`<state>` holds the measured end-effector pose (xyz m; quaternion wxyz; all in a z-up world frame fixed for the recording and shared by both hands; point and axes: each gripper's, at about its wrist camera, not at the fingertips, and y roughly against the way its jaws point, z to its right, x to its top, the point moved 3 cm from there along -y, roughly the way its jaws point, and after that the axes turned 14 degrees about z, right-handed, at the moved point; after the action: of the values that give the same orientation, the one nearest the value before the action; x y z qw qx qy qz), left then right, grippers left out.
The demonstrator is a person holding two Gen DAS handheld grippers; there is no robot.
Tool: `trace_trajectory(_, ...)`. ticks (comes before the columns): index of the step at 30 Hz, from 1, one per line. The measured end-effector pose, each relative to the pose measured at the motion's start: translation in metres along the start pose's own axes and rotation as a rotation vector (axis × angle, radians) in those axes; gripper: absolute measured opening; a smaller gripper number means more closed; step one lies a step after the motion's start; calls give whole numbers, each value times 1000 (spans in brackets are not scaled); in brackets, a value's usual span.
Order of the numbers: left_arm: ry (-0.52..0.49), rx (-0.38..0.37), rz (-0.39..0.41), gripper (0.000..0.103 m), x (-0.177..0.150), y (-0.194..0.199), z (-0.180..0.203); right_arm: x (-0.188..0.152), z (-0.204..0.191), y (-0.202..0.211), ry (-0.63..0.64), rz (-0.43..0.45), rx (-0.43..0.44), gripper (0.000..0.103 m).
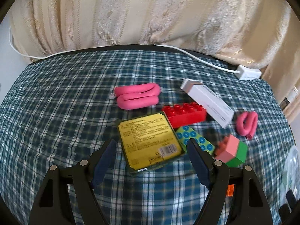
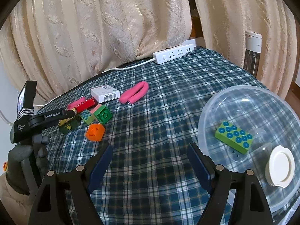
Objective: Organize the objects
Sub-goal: 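Grasp yellow-green box with left gripper while right gripper approaches orange block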
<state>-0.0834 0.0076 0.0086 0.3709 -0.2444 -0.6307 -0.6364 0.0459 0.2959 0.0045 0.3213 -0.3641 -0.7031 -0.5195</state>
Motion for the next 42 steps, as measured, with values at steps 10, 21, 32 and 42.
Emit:
trace_trajectory(10,18,8,-31,79,0,-19,1,-2,-11,-12,14,-23,26,84)
trace_trajectory(21,52,-7,-36,79,-2,-27,-9,-3,-36,-32,69,-55,72,84)
trace_trajectory(32,65,-13,-41,78,-1,-28,-20,-7,-66,-64,105,-118,131,84)
trace_trajectory(42,80,-19,-52,78,-2,-27,-26,-6,-97,-94,178,-154,138,84)
